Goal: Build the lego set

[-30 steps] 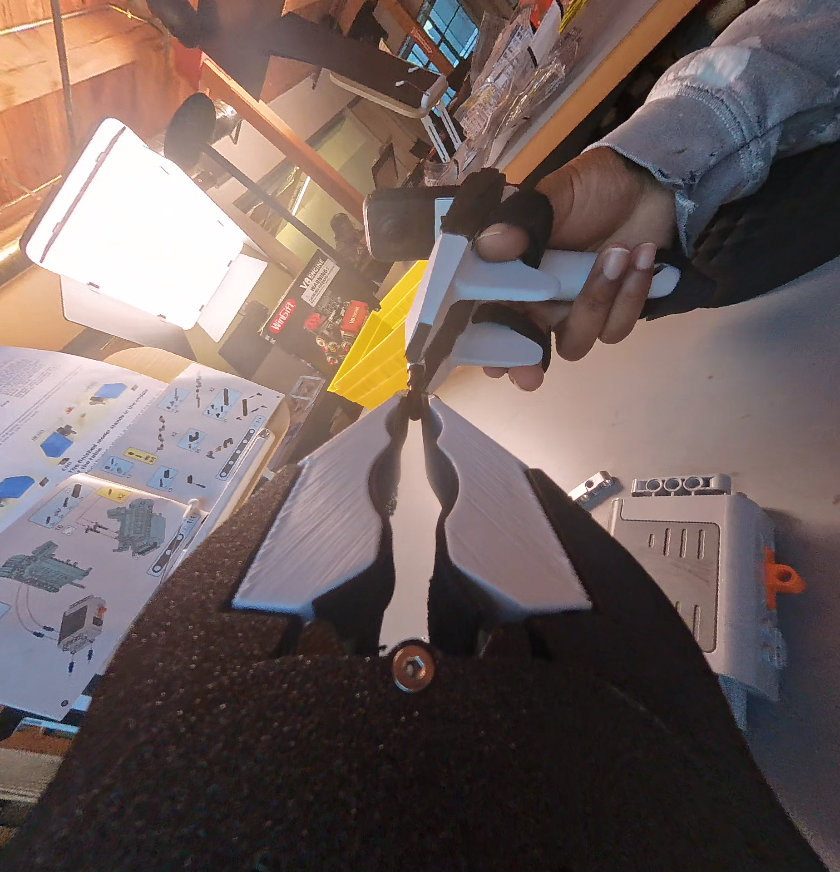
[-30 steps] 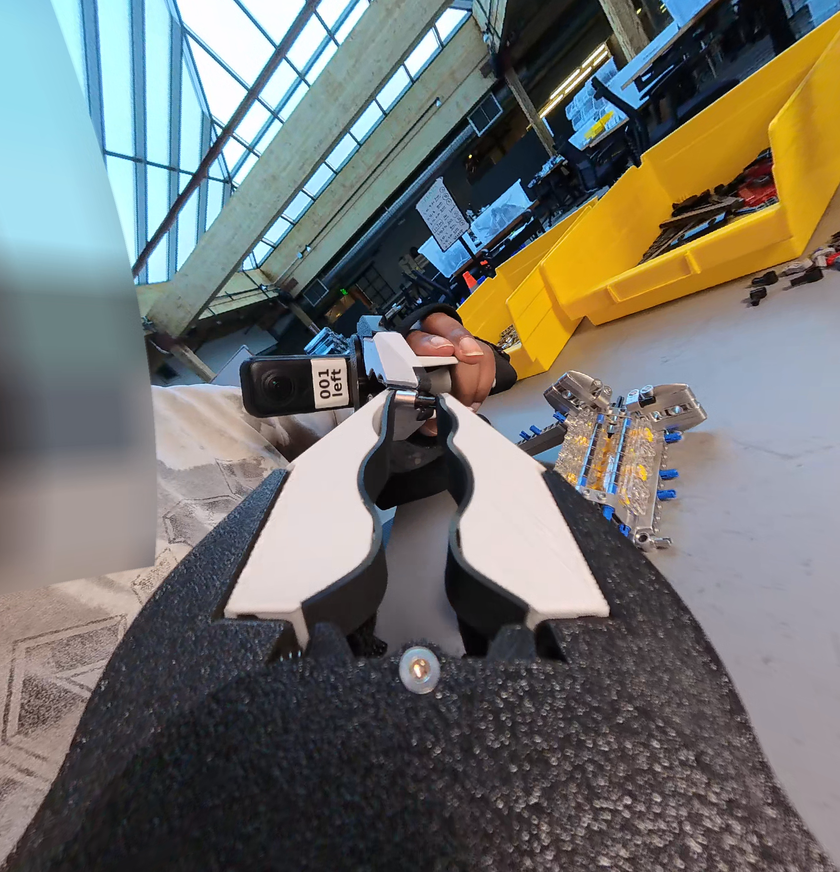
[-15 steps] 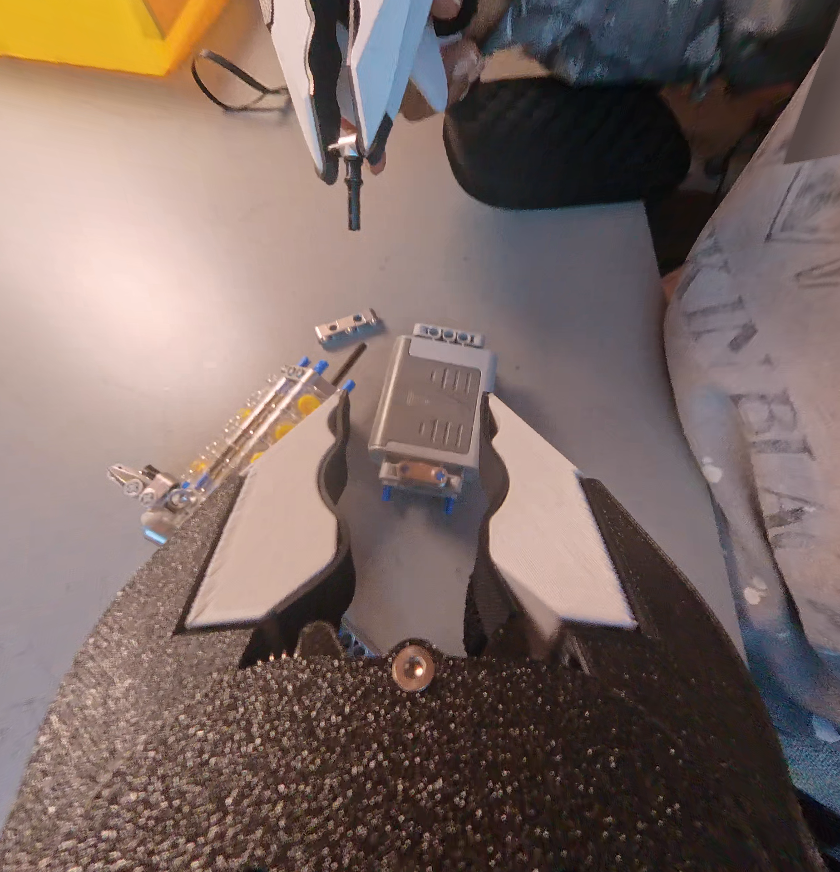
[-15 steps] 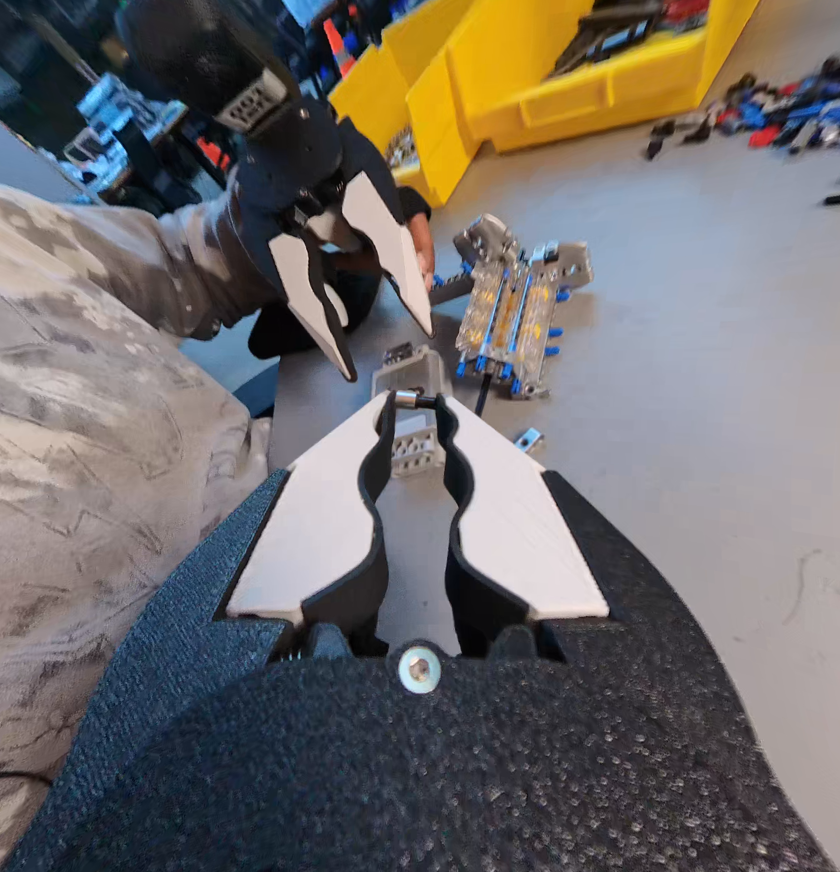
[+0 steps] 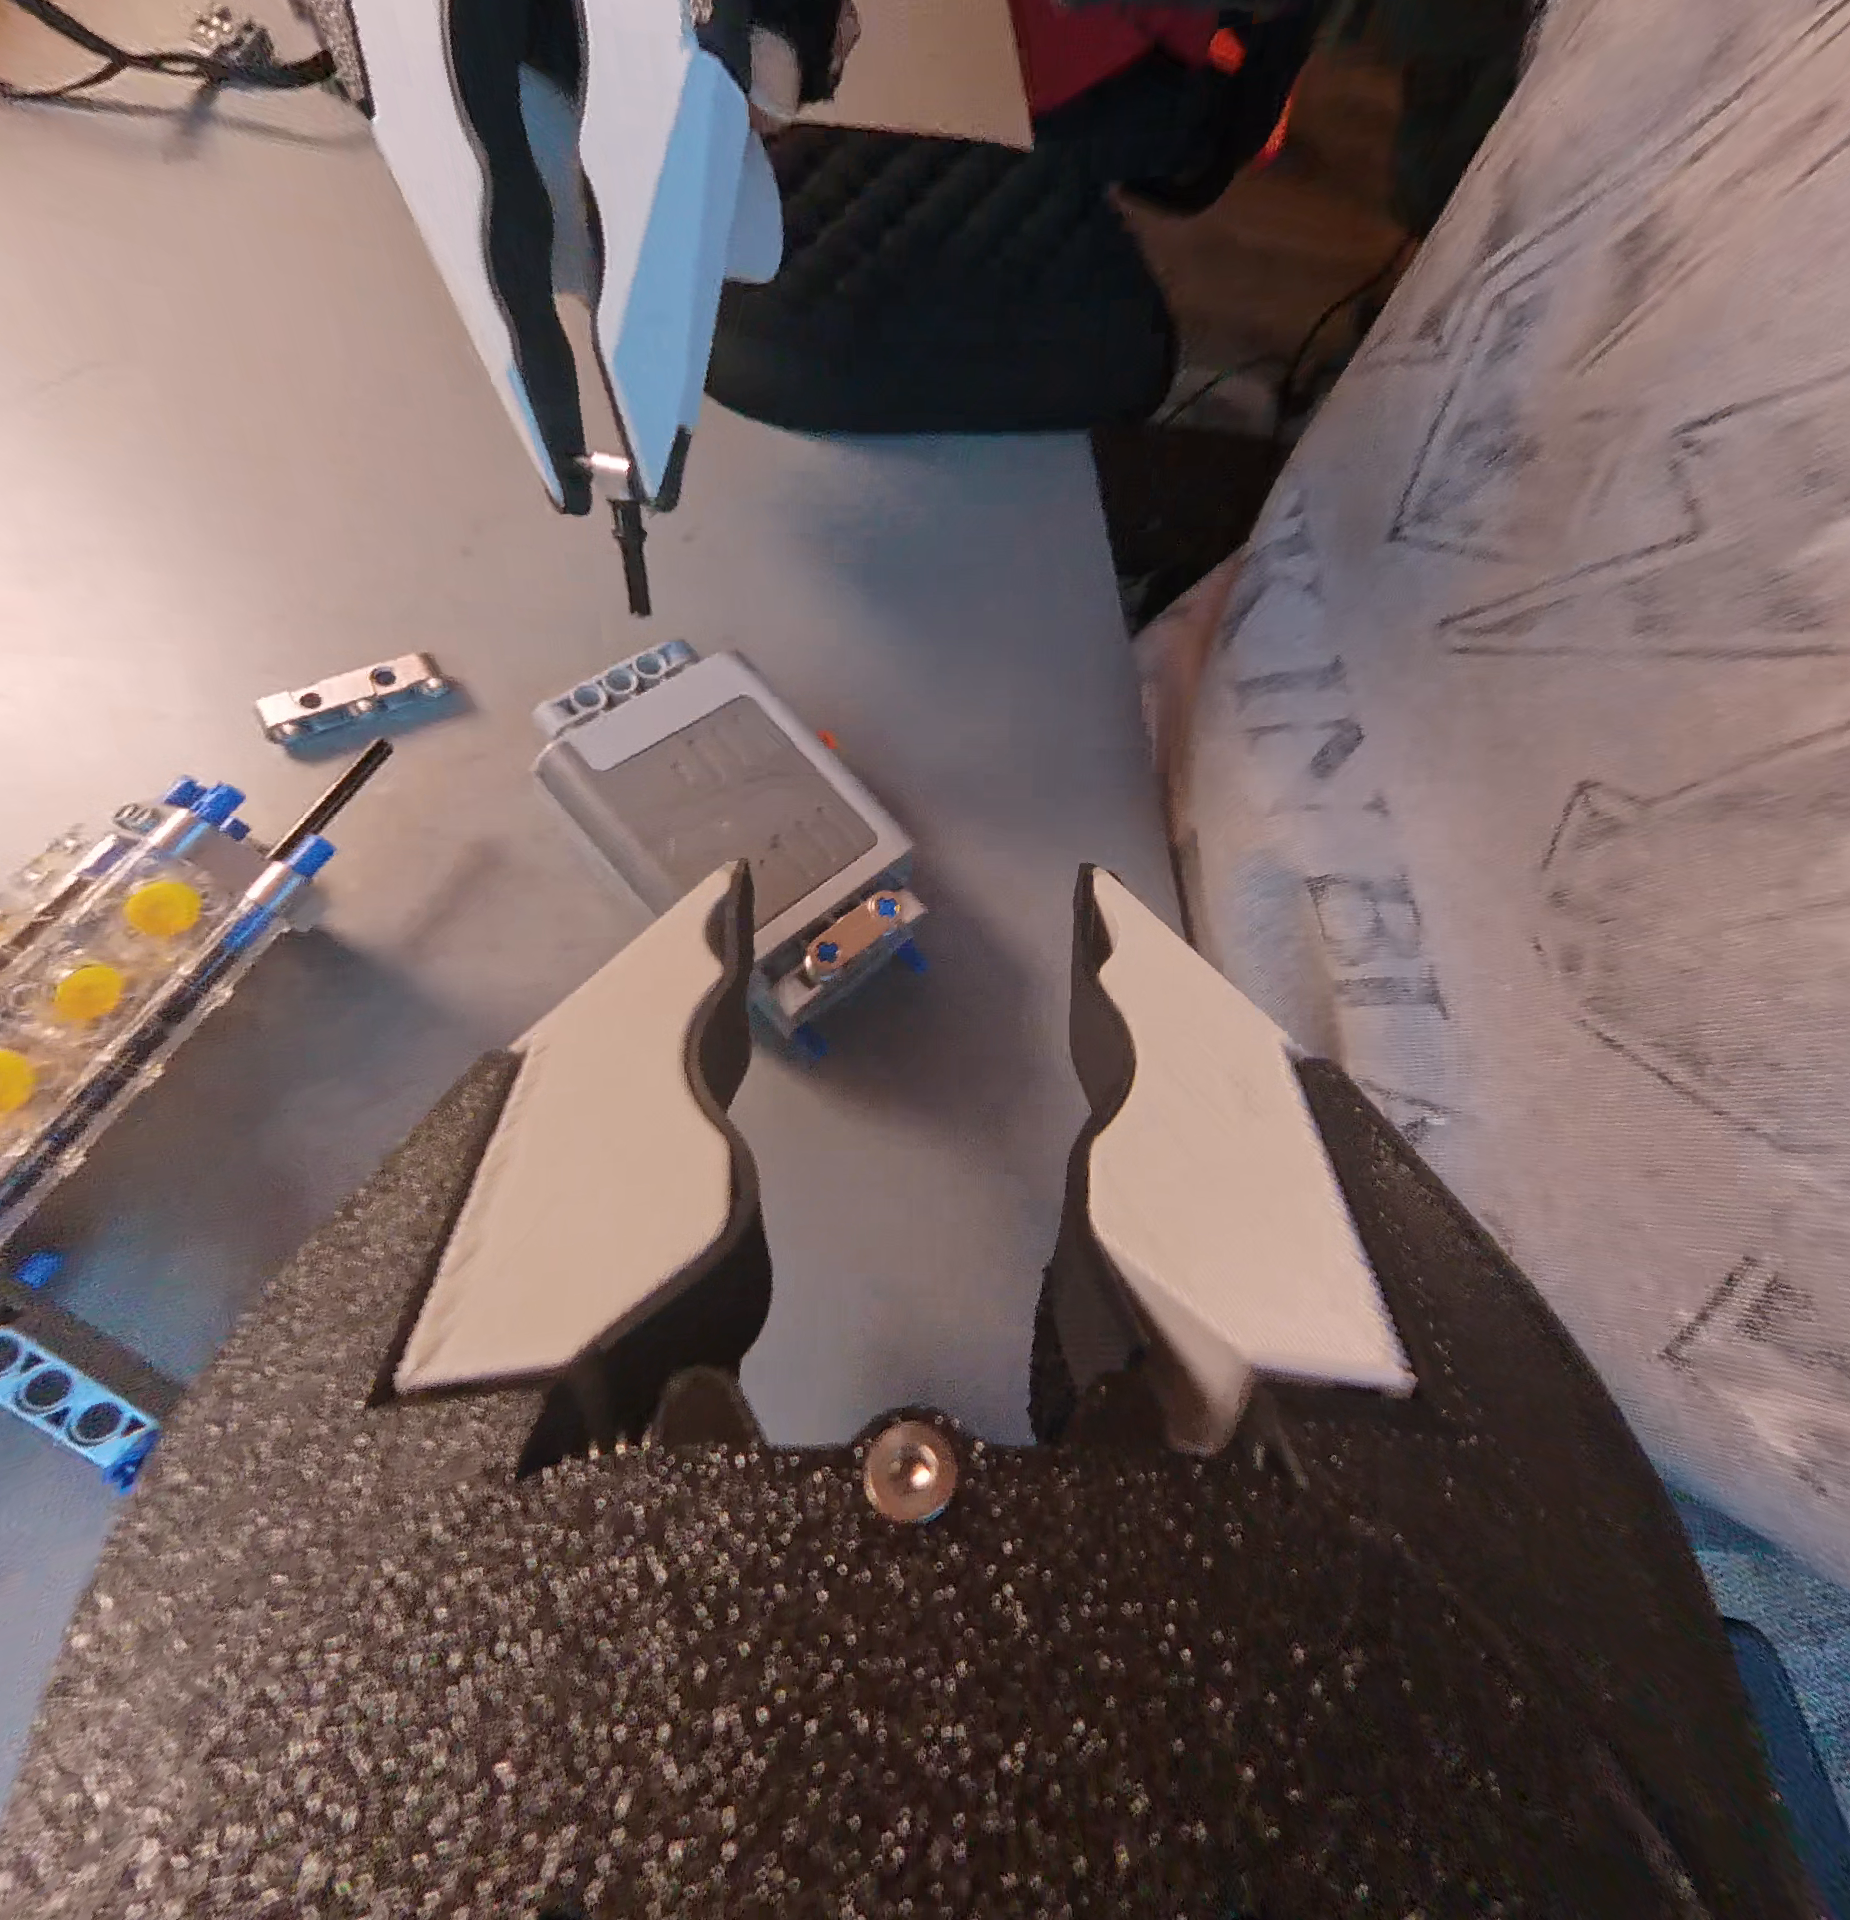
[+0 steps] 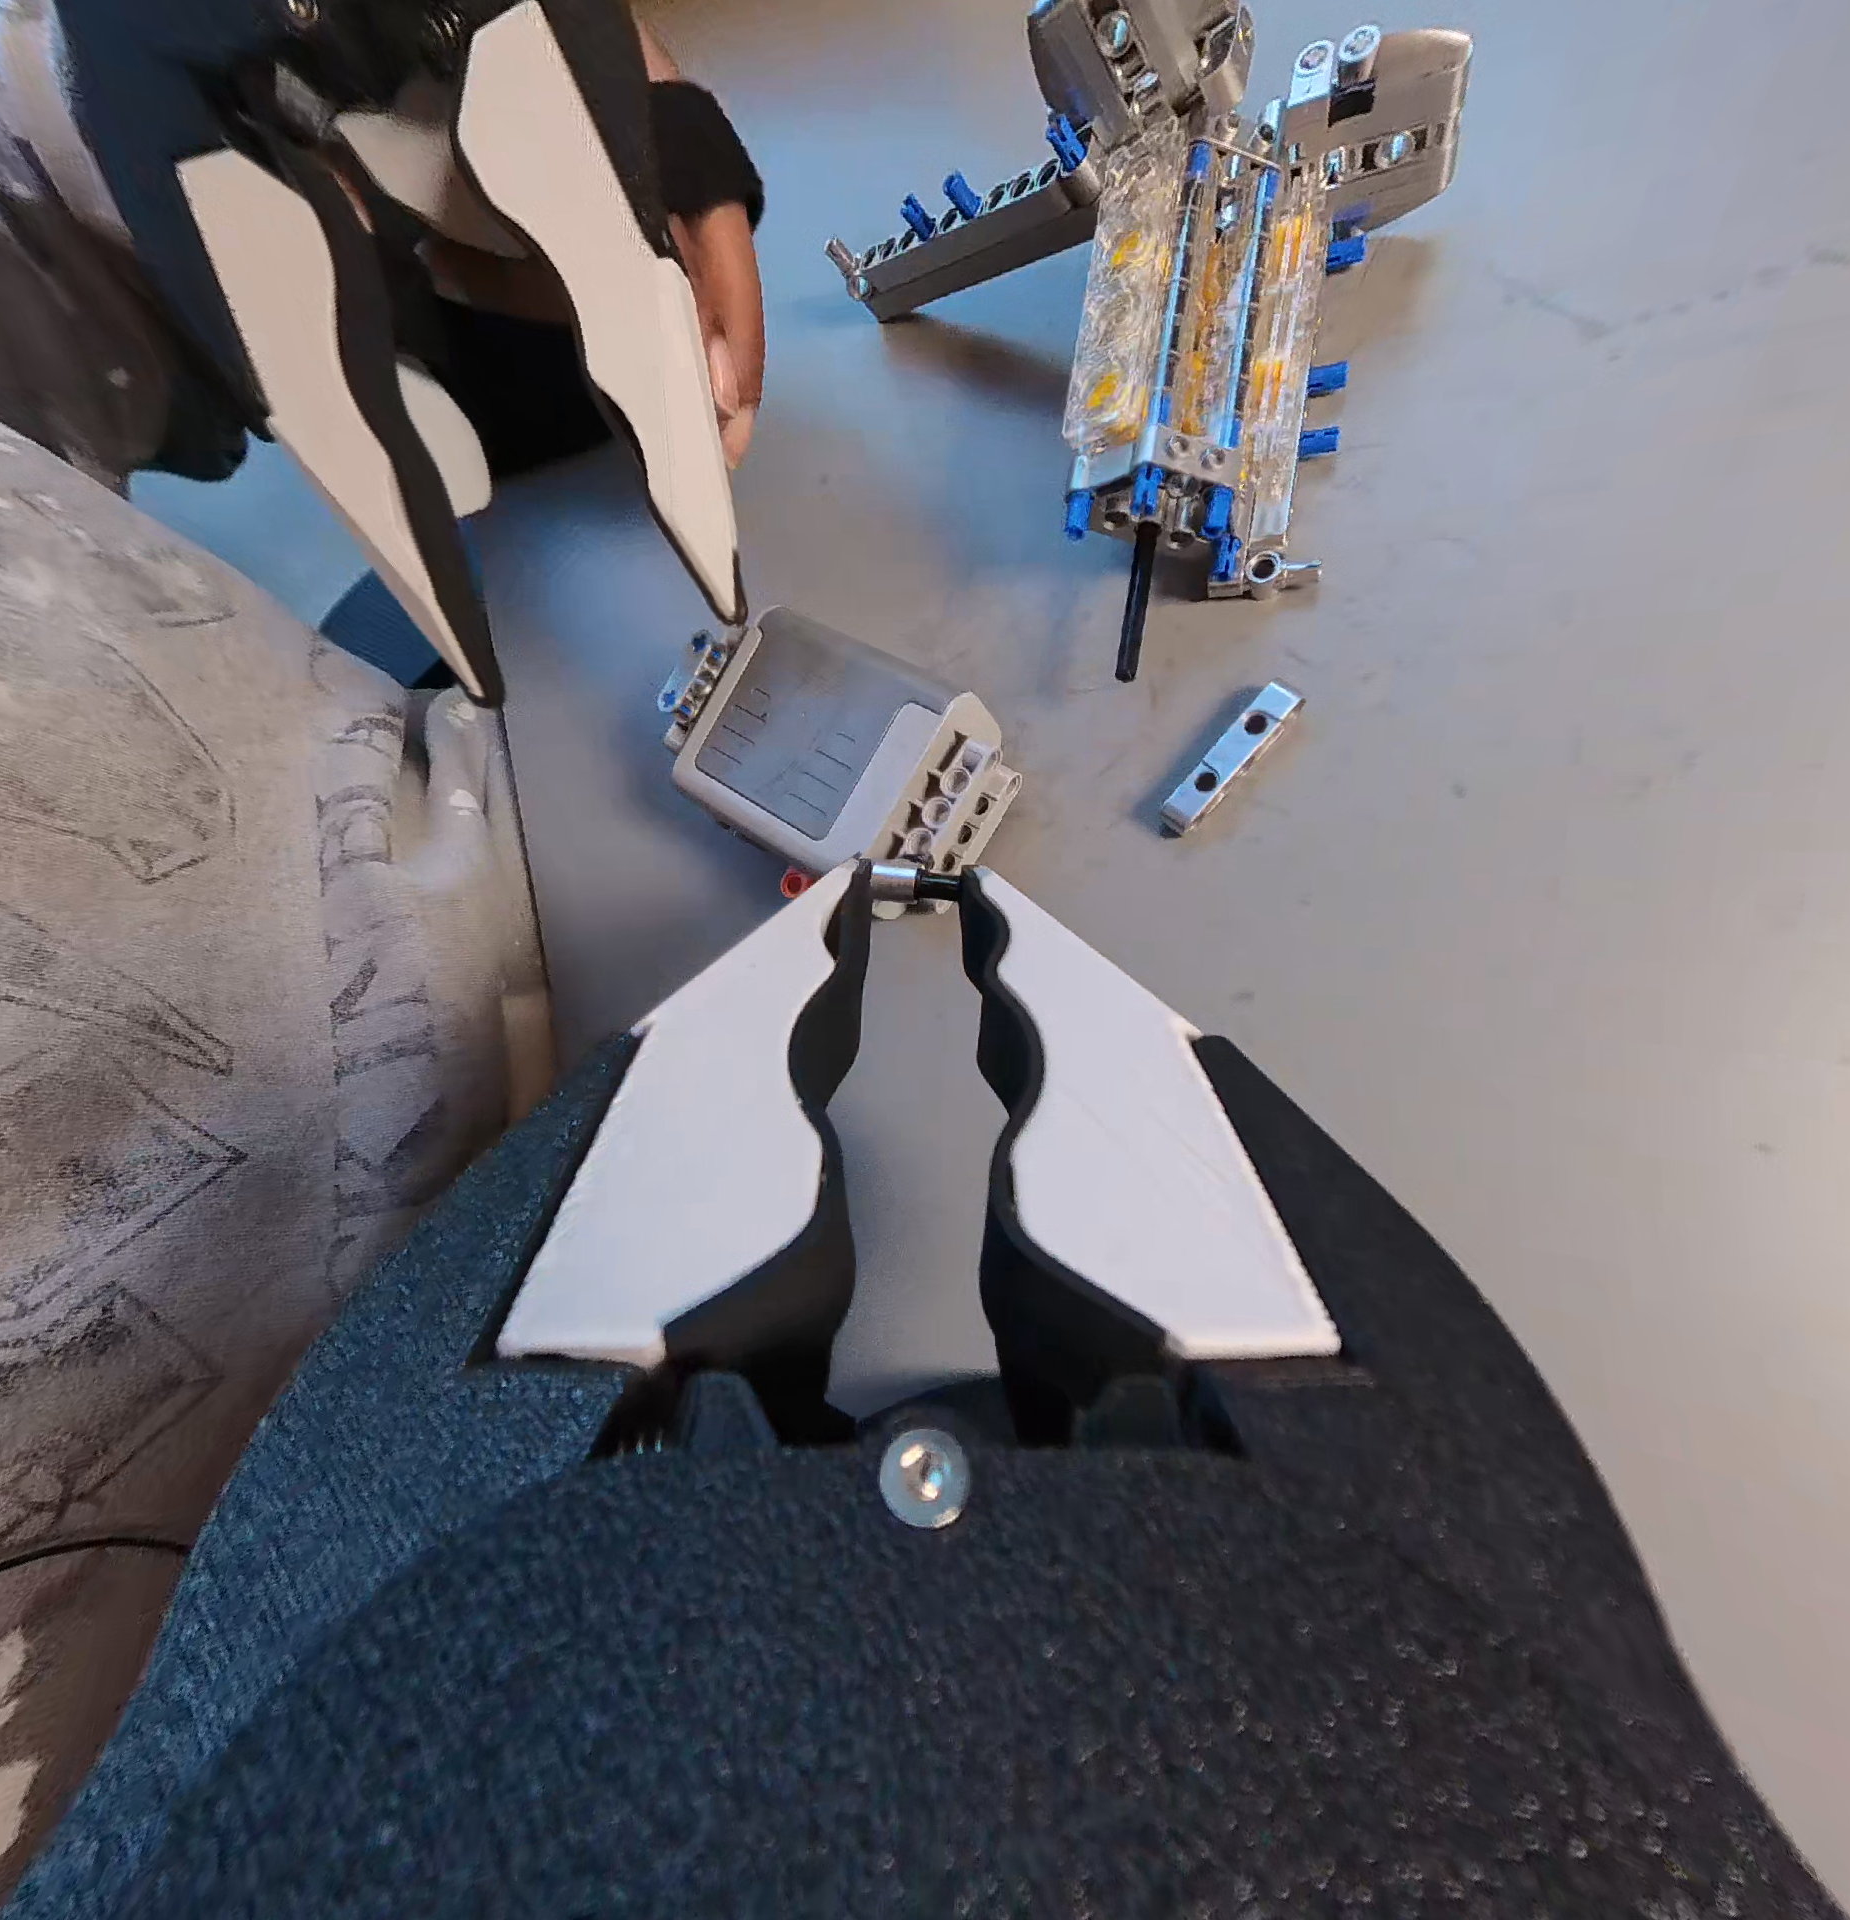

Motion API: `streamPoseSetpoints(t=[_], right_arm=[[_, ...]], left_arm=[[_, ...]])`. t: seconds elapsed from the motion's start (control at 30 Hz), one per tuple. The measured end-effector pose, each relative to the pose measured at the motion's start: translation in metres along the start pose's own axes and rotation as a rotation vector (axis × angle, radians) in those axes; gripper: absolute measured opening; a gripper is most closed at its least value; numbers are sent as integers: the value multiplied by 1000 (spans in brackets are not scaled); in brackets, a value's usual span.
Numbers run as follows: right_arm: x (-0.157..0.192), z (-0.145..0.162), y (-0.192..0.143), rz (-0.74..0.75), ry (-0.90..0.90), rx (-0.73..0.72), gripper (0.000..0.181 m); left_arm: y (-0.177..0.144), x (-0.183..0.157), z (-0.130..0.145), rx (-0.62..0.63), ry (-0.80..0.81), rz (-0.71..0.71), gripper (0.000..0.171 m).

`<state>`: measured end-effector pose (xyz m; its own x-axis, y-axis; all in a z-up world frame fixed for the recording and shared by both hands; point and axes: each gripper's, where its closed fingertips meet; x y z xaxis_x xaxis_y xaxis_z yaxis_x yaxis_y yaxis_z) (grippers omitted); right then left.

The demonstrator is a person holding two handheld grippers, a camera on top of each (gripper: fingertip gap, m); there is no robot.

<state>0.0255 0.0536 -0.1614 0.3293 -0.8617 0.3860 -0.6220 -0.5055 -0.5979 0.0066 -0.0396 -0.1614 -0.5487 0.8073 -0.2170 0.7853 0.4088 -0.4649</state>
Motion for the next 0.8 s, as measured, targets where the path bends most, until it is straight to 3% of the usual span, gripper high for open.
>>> streamPoseSetpoints(t=[0.3, 0.8], right_arm=[[-2, -12, 21, 101, -34, 188, 15], [-5, -16, 27, 270, -46, 306, 15]], left_arm=[[12, 26, 21, 86, 22, -93, 57], [12, 27, 15, 49, 96, -224, 48]])
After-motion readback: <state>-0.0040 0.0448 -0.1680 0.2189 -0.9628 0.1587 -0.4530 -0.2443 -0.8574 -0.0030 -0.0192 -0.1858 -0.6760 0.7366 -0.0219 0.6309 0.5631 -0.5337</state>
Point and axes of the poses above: each gripper's, where its closed fingertips meet, y out along the fingers, z out of its underside, x = y × z across the jaws, and after that the axes turned 7 degrees about -x, right-handed
